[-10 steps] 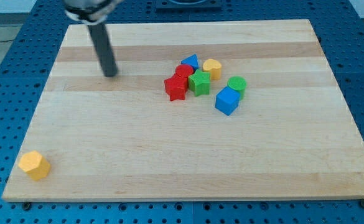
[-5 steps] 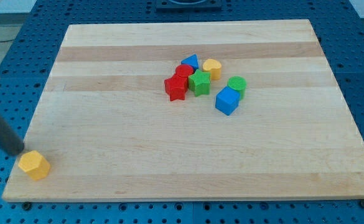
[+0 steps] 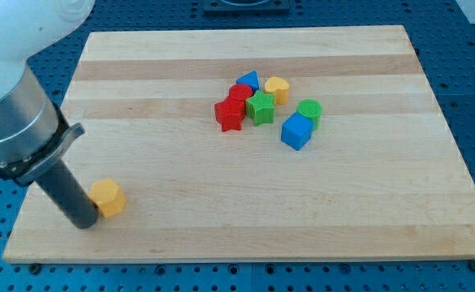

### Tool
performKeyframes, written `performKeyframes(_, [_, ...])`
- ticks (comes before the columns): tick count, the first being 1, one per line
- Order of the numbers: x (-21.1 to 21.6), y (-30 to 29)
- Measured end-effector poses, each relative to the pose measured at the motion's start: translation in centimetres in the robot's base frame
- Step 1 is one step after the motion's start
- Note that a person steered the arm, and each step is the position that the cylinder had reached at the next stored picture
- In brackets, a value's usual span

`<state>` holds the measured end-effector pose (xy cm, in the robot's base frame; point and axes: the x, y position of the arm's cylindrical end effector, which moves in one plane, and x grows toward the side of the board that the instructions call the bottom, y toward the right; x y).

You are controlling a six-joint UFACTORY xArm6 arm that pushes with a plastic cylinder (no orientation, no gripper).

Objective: Move the yellow hexagon to the bottom of the green star

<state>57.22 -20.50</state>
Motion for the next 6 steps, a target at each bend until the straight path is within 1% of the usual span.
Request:
performKeyframes(2, [-1.7,3.2])
performKeyframes(3, [-4.1,2.2])
performKeyframes(4, [-5.5,1.0])
performKeyframes(5, [-5.8,5.0])
performKeyframes(6, [-5.9,11.3])
